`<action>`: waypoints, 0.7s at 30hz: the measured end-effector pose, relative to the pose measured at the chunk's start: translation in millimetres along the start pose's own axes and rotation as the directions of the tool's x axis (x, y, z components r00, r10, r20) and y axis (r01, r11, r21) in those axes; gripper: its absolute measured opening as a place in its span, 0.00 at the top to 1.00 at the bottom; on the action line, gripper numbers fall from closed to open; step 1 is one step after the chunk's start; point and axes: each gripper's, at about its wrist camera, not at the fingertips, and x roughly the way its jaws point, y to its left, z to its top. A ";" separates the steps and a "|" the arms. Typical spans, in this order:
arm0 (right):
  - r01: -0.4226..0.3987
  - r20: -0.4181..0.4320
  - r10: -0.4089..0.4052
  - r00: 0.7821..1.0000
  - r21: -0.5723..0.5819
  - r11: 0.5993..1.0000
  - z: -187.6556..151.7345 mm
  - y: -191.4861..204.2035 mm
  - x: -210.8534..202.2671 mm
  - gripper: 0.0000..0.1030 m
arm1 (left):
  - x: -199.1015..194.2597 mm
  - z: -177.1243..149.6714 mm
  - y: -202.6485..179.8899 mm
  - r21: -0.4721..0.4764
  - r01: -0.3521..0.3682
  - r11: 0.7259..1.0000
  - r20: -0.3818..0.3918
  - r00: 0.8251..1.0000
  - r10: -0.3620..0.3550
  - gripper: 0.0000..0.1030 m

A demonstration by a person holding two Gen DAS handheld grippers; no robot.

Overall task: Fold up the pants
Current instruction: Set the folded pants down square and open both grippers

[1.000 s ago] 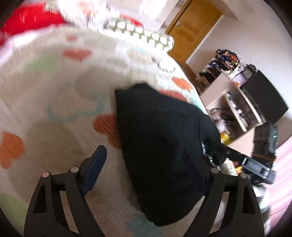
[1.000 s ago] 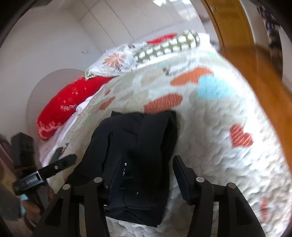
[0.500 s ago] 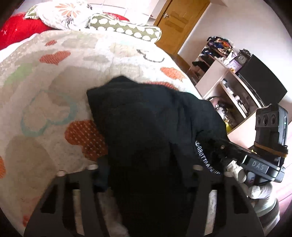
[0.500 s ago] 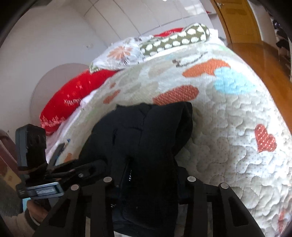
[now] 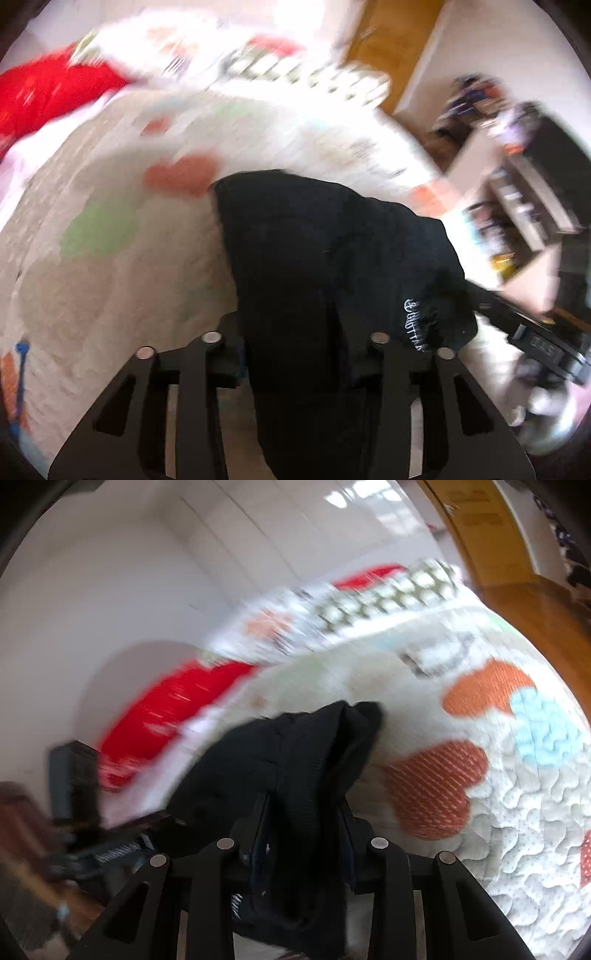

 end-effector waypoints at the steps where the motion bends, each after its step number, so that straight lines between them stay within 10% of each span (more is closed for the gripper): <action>1: 0.063 -0.032 -0.063 0.997 -0.026 0.998 -4.8 -0.8 7.2 0.69 | 3.8 -2.9 9.5 -0.033 -0.007 0.999 -0.004 1.000 0.007 0.40; 10: 0.010 0.062 0.001 0.998 -0.177 0.984 11.6 28.6 -28.9 0.69 | -53.3 -27.2 3.5 -0.049 -0.142 0.989 0.180 0.973 0.148 0.34; 21: 0.022 -0.052 -0.032 0.998 -0.198 0.980 21.3 33.9 54.7 0.69 | -19.1 -56.6 -8.3 -0.035 -0.185 0.982 0.133 0.973 0.188 0.30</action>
